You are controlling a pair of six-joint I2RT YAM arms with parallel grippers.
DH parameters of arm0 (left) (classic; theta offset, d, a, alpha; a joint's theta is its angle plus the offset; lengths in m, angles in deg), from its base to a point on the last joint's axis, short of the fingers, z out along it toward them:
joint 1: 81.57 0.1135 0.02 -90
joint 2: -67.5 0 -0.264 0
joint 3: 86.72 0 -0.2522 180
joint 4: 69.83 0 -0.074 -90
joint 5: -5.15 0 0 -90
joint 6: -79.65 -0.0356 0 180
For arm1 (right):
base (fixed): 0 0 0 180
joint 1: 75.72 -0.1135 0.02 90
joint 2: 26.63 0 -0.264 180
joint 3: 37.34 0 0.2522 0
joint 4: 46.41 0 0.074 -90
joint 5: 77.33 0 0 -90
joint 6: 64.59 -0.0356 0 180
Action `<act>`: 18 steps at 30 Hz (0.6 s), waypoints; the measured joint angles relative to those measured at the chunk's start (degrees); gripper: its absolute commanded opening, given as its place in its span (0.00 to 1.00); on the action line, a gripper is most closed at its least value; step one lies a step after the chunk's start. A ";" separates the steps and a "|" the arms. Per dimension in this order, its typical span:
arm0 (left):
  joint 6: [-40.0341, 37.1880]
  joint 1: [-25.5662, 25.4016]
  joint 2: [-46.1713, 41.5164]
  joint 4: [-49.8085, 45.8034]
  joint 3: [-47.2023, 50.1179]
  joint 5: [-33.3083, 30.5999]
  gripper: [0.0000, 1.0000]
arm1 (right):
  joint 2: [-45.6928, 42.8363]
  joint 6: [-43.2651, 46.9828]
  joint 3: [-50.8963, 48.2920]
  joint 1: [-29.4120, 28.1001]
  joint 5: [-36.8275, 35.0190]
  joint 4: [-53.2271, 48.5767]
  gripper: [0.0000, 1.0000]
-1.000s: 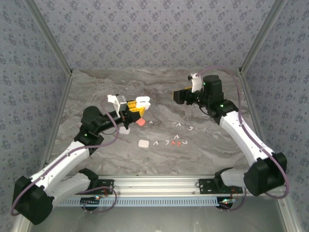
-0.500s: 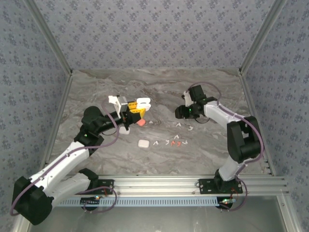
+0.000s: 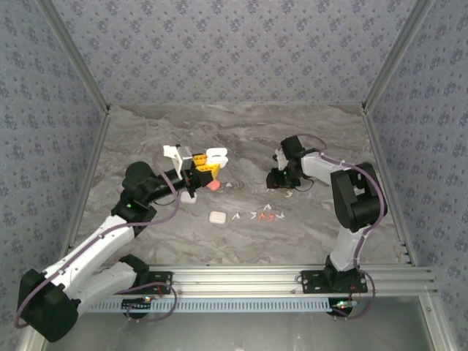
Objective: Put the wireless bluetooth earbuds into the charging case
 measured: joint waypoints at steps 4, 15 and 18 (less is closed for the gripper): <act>0.00 0.02 0.00 0.00 0.00 -0.17 0.00 | 0.61 0.02 0.72 -0.11 0.37 -0.37 0.35; -0.44 0.00 0.00 -0.04 0.00 -0.39 0.00 | 1.29 0.35 1.70 -1.40 0.72 -1.42 0.28; -0.59 0.00 -0.04 -0.07 0.00 -0.42 0.00 | 1.33 0.66 1.79 -1.90 0.81 -2.03 0.24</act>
